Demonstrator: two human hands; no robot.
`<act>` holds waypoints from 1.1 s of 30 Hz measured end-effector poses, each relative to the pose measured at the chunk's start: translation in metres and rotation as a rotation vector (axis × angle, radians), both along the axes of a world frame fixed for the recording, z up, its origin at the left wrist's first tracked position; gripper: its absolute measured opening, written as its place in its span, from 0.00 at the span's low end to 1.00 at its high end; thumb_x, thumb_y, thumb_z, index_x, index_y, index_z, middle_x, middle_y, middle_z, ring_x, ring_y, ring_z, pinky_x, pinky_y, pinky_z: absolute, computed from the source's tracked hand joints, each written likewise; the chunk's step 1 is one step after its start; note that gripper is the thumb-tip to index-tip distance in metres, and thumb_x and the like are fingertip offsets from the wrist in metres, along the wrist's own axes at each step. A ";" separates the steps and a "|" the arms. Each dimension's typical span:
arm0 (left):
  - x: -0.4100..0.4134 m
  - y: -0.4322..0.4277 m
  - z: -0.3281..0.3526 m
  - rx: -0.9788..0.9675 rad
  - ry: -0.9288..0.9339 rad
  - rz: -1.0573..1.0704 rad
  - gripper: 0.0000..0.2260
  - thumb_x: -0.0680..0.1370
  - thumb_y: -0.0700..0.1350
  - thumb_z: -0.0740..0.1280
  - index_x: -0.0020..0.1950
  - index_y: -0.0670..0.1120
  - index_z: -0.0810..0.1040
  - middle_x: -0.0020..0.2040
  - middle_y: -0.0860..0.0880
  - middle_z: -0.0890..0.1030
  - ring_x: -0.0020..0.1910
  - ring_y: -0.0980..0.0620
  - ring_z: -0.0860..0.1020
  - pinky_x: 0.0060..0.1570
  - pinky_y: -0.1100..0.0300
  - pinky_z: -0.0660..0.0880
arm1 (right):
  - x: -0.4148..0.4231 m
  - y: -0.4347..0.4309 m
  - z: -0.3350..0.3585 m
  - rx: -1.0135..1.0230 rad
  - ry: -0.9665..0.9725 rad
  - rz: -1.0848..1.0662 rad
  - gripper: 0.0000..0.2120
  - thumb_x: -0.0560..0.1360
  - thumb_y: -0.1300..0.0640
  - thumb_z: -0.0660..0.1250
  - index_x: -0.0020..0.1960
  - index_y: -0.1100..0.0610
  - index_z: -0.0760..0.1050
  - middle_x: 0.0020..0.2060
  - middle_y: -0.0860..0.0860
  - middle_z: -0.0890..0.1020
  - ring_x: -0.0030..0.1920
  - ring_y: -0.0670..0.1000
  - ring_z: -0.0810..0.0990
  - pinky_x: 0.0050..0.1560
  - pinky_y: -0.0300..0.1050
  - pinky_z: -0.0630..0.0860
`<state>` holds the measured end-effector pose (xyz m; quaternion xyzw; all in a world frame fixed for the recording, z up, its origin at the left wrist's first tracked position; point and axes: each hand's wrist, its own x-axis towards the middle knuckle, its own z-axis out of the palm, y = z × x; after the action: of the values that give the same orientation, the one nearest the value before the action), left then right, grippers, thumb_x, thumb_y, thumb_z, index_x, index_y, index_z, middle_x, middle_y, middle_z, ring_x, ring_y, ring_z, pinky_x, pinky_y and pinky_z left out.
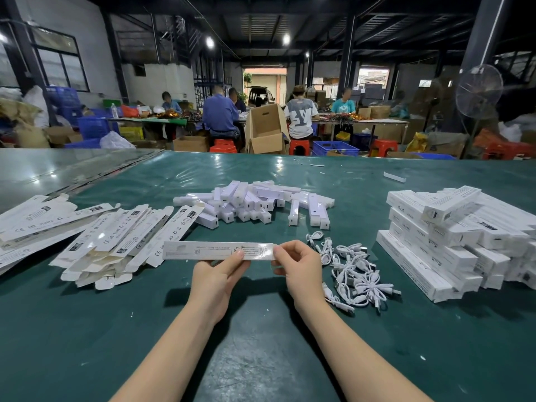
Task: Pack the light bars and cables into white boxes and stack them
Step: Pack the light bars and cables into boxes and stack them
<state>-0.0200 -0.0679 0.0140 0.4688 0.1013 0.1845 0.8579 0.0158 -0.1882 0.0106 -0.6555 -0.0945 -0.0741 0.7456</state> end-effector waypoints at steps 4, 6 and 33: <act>0.000 -0.004 0.000 -0.008 -0.001 0.041 0.04 0.75 0.30 0.64 0.47 0.34 0.77 0.47 0.40 0.81 0.48 0.48 0.80 0.47 0.61 0.79 | -0.003 0.000 0.003 0.028 0.008 0.019 0.11 0.75 0.68 0.63 0.36 0.58 0.76 0.31 0.51 0.78 0.33 0.47 0.75 0.32 0.35 0.76; 0.000 -0.004 0.002 -0.054 -0.010 0.075 0.04 0.75 0.30 0.64 0.46 0.35 0.77 0.45 0.41 0.81 0.47 0.49 0.80 0.48 0.61 0.79 | -0.006 0.002 0.005 0.098 0.049 0.100 0.13 0.75 0.71 0.60 0.42 0.58 0.78 0.36 0.51 0.80 0.37 0.45 0.77 0.38 0.35 0.77; 0.001 0.007 0.008 0.202 0.056 0.059 0.07 0.80 0.49 0.59 0.45 0.47 0.67 0.41 0.45 0.80 0.36 0.50 0.78 0.32 0.61 0.78 | 0.022 -0.042 0.057 0.852 0.505 -0.003 0.03 0.73 0.67 0.66 0.41 0.65 0.74 0.31 0.55 0.79 0.22 0.45 0.76 0.23 0.32 0.74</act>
<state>-0.0189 -0.0605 0.0223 0.5546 0.1198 0.2060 0.7973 0.0375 -0.2304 0.0673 -0.2901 0.1288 0.0536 0.9468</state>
